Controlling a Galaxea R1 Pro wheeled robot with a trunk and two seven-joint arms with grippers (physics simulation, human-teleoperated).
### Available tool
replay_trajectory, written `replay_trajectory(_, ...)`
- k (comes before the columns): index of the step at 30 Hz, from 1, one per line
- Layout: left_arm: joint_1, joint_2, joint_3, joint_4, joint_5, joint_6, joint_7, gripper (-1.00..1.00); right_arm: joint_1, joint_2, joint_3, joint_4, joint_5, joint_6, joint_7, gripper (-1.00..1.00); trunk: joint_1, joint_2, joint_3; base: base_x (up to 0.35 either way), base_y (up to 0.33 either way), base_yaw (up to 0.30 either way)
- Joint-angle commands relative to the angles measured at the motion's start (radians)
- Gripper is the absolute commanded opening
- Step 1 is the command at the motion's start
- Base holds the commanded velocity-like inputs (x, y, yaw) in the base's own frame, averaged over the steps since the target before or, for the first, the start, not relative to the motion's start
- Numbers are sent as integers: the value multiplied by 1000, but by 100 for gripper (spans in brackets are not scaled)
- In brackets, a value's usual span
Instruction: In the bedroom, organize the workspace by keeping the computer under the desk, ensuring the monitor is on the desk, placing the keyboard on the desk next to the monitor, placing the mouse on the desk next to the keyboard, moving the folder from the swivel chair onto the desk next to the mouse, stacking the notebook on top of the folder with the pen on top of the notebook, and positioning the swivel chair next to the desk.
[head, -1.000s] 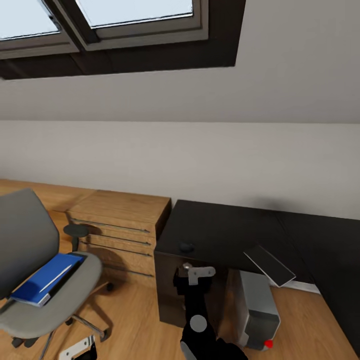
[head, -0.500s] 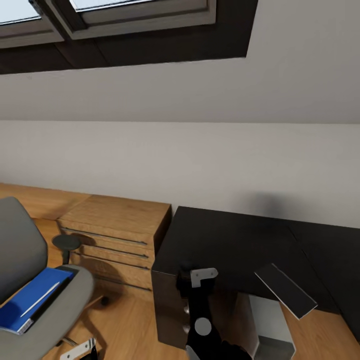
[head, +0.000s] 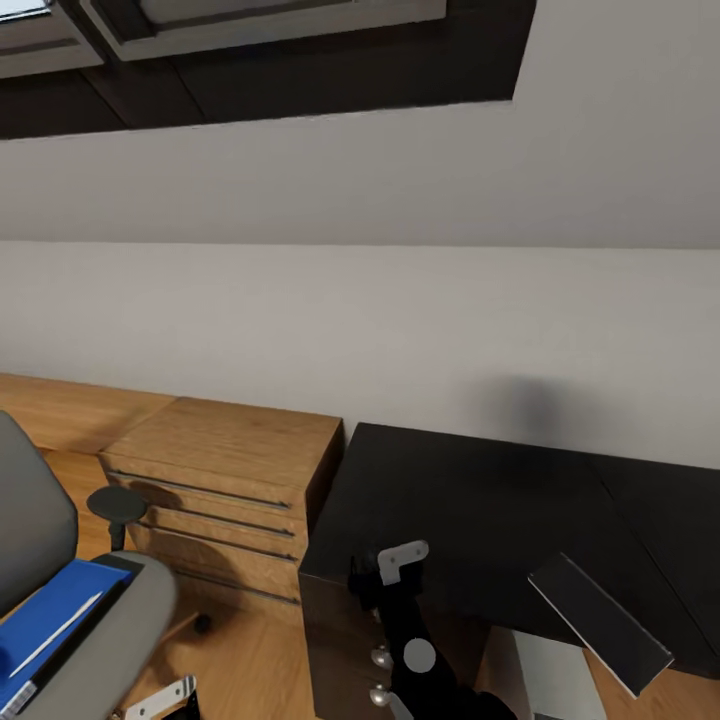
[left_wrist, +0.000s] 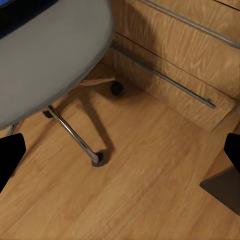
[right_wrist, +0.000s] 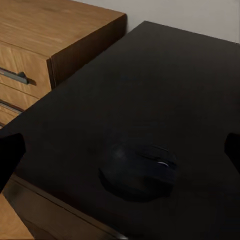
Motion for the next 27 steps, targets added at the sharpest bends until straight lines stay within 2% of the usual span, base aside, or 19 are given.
replay_trajectory(1, 0, -1, 0, -2, 9, 0, 1, 100, -1, -4, 2, 1, -5, 5, -4, 100, 0, -1, -1, 154, 0, 0)
replay_trajectory(8, 0, -2, -1, -1, 9, 0, 2, 100, -3, -10, -15, 41, -5, 3, 32, 100, 0, -1, -1, 53, 0, 0)
replay_trajectory(13, 0, -2, -1, -1, 9, 0, 2, 100, -3, -10, -89, 76, -3, 4, 124, 100, 0, -1, -1, 4, 0, 0)
replay_trajectory(15, 0, -2, -1, -1, 9, 0, 2, 100, -5, -10, -104, 93, -2, 6, 162, 100, 0, -1, -1, 0, 0, 0)
replay_trajectory(18, 0, -2, -3, -1, 9, 0, 3, 100, -8, -10, -112, 129, -3, 8, 197, 100, 0, -1, -1, 0, 0, 0)
replay_trajectory(27, 0, -2, -5, -1, 9, -1, 2, 100, -14, -8, -115, 204, -4, 7, 212, 100, 0, -1, -1, 0, 0, 0)
